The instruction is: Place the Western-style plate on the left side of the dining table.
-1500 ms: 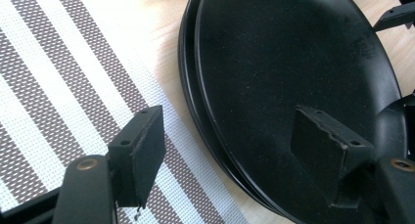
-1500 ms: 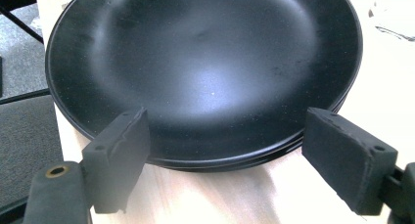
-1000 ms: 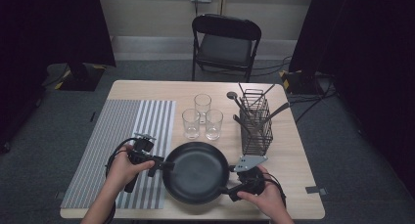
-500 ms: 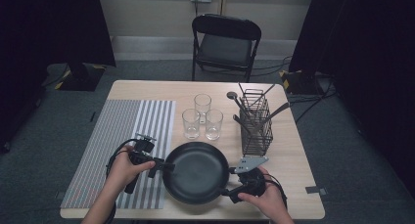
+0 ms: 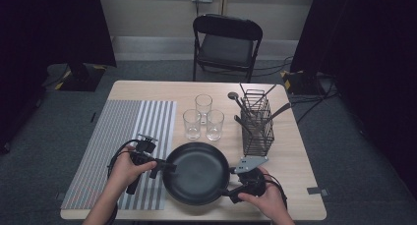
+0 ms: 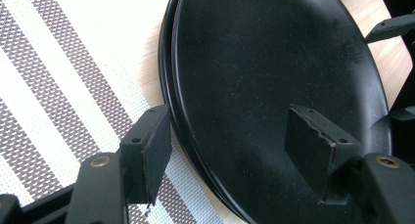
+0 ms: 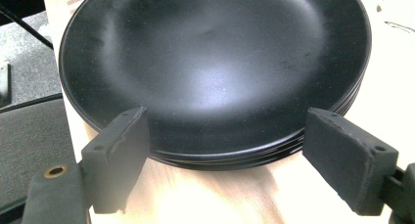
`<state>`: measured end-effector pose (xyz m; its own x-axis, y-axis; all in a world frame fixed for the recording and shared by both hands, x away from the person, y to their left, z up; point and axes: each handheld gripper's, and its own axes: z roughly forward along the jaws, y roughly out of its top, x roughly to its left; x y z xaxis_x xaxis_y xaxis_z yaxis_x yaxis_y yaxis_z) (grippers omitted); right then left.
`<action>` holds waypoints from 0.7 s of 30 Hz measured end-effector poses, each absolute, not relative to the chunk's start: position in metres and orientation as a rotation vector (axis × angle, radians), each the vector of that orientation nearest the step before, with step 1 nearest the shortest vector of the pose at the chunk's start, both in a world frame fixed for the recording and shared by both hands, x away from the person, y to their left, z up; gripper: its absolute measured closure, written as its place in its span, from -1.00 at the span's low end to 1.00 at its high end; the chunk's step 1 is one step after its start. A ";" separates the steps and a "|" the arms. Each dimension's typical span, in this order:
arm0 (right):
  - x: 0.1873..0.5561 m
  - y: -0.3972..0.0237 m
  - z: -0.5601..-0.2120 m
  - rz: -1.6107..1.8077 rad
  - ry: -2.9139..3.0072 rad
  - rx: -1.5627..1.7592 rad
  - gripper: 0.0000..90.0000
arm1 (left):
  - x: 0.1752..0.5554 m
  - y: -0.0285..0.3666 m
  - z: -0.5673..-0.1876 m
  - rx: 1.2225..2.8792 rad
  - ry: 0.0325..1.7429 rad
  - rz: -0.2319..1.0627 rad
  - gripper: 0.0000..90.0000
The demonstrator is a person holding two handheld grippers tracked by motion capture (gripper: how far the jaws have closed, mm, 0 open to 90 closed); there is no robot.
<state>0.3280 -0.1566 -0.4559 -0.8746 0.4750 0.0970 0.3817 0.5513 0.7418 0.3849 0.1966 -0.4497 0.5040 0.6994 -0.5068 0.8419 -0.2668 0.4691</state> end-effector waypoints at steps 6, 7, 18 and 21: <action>0.328 -0.153 -0.456 1.218 2.651 0.734 -0.62 | 0.385 0.196 -0.450 2.038 1.267 -0.259 -0.24; 0.328 -0.153 -0.456 1.216 2.653 0.731 -0.62 | 0.385 0.196 -0.450 2.038 1.266 -0.260 -0.24; 0.327 -0.153 -0.453 1.195 2.670 0.699 -0.58 | 0.385 0.197 -0.449 2.053 1.256 -0.263 -0.24; 0.327 -0.153 -0.453 1.194 2.676 0.691 -0.57 | 0.384 0.196 -0.450 2.039 1.267 -0.257 -0.24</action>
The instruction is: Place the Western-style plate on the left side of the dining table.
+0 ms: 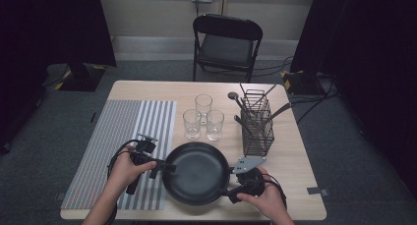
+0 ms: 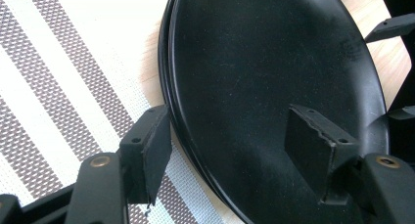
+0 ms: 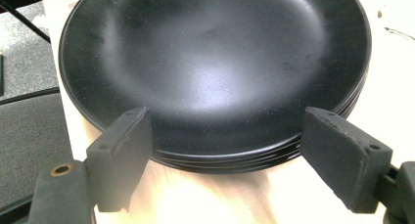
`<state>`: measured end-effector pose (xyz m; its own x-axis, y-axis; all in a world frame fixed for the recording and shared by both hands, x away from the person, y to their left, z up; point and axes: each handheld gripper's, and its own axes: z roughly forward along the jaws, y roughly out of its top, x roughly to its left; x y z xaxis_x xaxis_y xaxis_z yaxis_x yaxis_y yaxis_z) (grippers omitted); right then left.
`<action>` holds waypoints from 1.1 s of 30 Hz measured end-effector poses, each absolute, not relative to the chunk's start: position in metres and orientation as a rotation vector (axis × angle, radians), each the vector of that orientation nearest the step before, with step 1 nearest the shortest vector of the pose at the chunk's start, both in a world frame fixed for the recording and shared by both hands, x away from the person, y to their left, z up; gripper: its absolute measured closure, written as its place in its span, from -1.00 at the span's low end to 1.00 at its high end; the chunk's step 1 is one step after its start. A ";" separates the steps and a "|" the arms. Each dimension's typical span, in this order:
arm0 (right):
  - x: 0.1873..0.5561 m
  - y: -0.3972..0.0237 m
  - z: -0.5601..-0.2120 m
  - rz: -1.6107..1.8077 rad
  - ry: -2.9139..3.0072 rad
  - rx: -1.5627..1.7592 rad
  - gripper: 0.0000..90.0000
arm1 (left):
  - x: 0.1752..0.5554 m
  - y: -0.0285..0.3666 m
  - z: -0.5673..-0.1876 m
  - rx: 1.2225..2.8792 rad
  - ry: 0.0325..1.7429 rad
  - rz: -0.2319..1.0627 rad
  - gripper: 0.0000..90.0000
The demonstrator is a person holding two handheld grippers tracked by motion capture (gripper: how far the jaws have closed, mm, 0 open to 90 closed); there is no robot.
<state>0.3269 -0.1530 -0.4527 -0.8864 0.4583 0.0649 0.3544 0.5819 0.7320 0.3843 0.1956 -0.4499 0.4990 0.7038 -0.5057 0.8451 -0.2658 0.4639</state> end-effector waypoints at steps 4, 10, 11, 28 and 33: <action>0.325 -0.153 -0.452 1.168 2.694 0.667 -0.57 | 0.385 0.195 -0.451 2.051 1.264 -0.263 -0.25; 0.324 -0.153 -0.453 1.159 2.694 0.657 -0.57 | 0.385 0.193 -0.452 2.048 1.279 -0.273 -0.26; 0.324 -0.153 -0.453 1.159 2.693 0.658 -0.58 | 0.386 0.194 -0.452 2.067 1.268 -0.277 -0.26; 0.327 -0.149 -0.453 1.155 2.696 0.637 -0.61 | 0.387 0.194 -0.455 2.026 1.309 -0.287 -0.18; 0.328 -0.148 -0.452 1.150 2.700 0.619 -0.61 | 0.387 0.193 -0.454 2.032 1.325 -0.284 -0.15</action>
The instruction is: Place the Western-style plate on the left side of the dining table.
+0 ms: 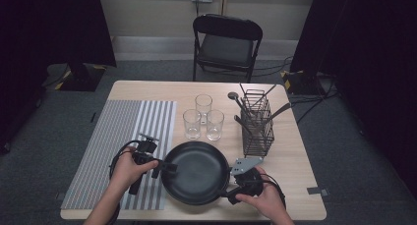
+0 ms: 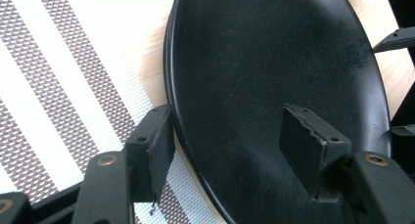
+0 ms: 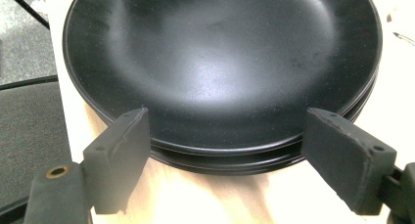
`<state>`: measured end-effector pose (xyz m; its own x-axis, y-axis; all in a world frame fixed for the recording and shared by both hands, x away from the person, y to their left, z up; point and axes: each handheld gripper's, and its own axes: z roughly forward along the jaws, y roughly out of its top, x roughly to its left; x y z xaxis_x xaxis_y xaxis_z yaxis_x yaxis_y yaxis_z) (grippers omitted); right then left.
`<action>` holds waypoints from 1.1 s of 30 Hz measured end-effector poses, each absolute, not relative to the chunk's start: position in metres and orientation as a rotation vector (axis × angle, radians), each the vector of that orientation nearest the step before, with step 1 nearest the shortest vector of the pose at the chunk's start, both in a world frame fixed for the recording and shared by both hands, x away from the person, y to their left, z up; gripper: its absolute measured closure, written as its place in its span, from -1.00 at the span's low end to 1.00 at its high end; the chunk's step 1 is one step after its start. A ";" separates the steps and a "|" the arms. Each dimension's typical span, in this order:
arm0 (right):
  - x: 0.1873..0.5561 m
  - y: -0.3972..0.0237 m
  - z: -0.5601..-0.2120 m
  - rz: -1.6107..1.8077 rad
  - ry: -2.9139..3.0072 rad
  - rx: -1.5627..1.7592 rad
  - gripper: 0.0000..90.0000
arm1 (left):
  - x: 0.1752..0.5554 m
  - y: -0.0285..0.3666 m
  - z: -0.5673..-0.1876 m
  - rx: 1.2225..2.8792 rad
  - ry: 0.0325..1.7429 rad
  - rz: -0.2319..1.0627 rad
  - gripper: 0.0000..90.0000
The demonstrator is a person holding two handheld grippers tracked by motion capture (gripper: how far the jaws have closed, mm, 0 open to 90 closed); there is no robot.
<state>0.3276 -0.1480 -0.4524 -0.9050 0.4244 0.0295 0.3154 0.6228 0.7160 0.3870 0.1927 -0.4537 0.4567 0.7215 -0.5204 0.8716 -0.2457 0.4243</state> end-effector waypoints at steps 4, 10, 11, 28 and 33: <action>0.328 -0.147 -0.452 1.145 2.700 0.613 -0.61 | 0.387 0.192 -0.453 2.040 1.329 -0.283 -0.13; 0.329 -0.147 -0.452 1.148 2.700 0.605 -0.62 | 0.388 0.192 -0.452 2.052 1.330 -0.282 -0.12; 0.329 -0.147 -0.452 1.148 2.699 0.607 -0.62 | 0.387 0.192 -0.453 2.053 1.330 -0.275 -0.12; 0.334 -0.142 -0.454 1.153 2.701 0.601 -0.67 | 0.387 0.190 -0.452 2.058 1.340 -0.262 -0.11; 0.335 -0.140 -0.455 1.157 2.698 0.599 -0.67 | 0.388 0.191 -0.452 2.064 1.342 -0.269 -0.10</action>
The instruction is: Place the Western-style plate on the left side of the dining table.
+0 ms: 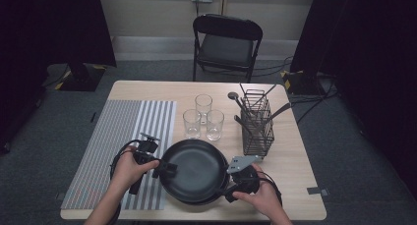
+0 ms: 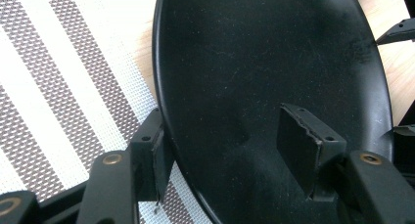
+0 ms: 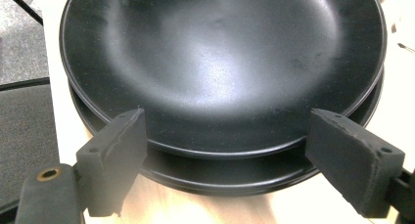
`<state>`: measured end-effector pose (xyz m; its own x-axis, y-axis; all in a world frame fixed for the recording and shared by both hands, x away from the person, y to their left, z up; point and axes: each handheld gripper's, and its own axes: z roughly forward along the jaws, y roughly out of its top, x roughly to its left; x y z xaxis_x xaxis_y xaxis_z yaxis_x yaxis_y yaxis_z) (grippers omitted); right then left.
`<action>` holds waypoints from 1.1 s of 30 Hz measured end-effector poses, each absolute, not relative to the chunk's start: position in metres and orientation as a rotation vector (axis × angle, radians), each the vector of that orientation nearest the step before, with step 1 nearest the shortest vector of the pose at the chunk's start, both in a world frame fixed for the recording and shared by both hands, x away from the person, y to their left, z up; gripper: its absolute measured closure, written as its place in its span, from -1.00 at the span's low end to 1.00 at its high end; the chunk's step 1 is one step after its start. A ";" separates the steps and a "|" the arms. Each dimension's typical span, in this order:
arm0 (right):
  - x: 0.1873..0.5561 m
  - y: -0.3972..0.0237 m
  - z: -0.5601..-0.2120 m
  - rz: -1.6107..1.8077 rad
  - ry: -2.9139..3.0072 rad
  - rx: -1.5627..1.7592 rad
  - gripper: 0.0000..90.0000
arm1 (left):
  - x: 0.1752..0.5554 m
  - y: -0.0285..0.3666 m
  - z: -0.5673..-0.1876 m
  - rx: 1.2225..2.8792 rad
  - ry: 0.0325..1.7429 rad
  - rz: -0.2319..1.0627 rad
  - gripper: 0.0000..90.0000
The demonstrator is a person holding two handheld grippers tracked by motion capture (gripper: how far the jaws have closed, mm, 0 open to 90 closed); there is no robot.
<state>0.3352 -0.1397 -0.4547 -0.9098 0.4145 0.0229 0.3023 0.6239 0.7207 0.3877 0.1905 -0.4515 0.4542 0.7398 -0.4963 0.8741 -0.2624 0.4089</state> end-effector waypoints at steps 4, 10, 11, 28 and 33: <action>0.336 -0.139 -0.455 1.159 2.696 0.599 -0.67 | 0.388 0.191 -0.452 2.056 1.345 -0.275 -0.10; 0.336 -0.139 -0.456 1.173 2.689 0.598 -0.67 | 0.388 0.190 -0.452 2.042 1.359 -0.279 -0.11; 0.337 -0.140 -0.457 1.181 2.686 0.595 -0.68 | 0.388 0.191 -0.452 2.043 1.358 -0.276 -0.12; 0.338 -0.139 -0.459 1.202 2.676 0.598 -0.70 | 0.390 0.193 -0.452 2.039 1.375 -0.285 -0.09; 0.338 -0.138 -0.459 1.202 2.676 0.601 -0.69 | 0.390 0.194 -0.452 2.032 1.383 -0.285 -0.08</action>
